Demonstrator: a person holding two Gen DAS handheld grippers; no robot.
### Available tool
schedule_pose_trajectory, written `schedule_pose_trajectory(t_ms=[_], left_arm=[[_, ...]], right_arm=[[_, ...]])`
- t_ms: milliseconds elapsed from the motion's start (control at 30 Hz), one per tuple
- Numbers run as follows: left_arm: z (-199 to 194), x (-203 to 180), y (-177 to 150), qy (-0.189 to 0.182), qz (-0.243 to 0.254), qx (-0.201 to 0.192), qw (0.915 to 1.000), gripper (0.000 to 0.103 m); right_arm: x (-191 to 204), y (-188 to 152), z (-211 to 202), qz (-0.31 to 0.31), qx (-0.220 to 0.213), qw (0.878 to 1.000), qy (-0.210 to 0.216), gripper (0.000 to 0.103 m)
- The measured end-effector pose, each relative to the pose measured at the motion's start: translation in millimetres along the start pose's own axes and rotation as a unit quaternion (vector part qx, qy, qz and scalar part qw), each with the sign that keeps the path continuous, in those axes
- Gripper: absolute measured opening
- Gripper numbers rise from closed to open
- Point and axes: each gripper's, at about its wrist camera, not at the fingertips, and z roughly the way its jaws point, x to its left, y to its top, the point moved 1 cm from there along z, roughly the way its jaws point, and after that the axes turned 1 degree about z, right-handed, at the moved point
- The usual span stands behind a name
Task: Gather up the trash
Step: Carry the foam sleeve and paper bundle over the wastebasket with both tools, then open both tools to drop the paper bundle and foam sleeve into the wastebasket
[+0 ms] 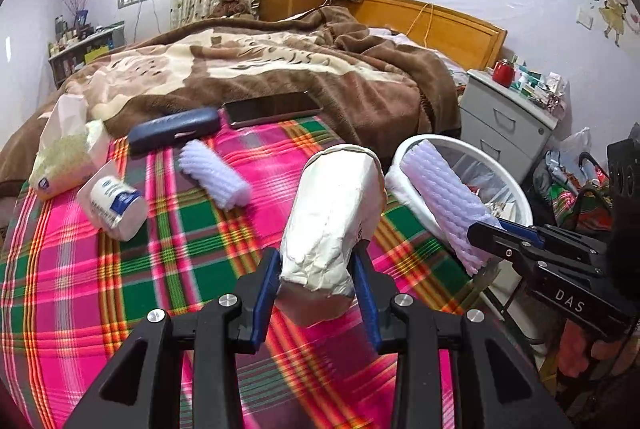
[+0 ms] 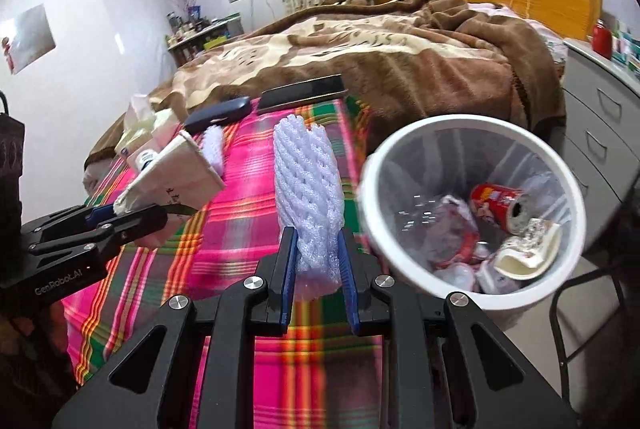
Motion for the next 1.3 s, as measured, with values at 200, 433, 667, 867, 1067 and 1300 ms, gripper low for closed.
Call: schedule_pose_trajectory(t_ms=[200,433,667,867,1067,1300], left_arm=[[10.7,-28.1,11.6,-0.015,0.009,0.002,0.9999,0.037],[26.1,-66.9,26.6,-0.034,0.024,0.0,0.9991,0.037],[48.4,-97.8,41.3,-0.052,0.025,0.005,0.9983,0.037],[76.2,-121.7,49.9,-0.063,0.029,0.019,0.9974,0.038],[105.8,-142.0,51.1,-0.068,0.029,0.04,0.9964,0.038],[124.0,-151.5,52.8,-0.072,0.027,0.05,0.9958,0.039]], right_arm=[[-26.6,1.7,-12.9,0.022,-0.015,0.999,-0.021,0.021],[-59.6,5.3,-22.5,0.043,-0.023,0.998,-0.045,0.021],[-86.6,8.4,-22.4,0.06,-0.022,0.995,-0.073,0.021],[-105.2,11.9,-14.5,0.068,-0.01,0.993,-0.093,0.021],[-120.4,10.1,-5.5,0.076,0.006,0.992,-0.105,0.021],[-128.2,9.0,-6.7,0.07,0.013,0.991,-0.114,0.022]])
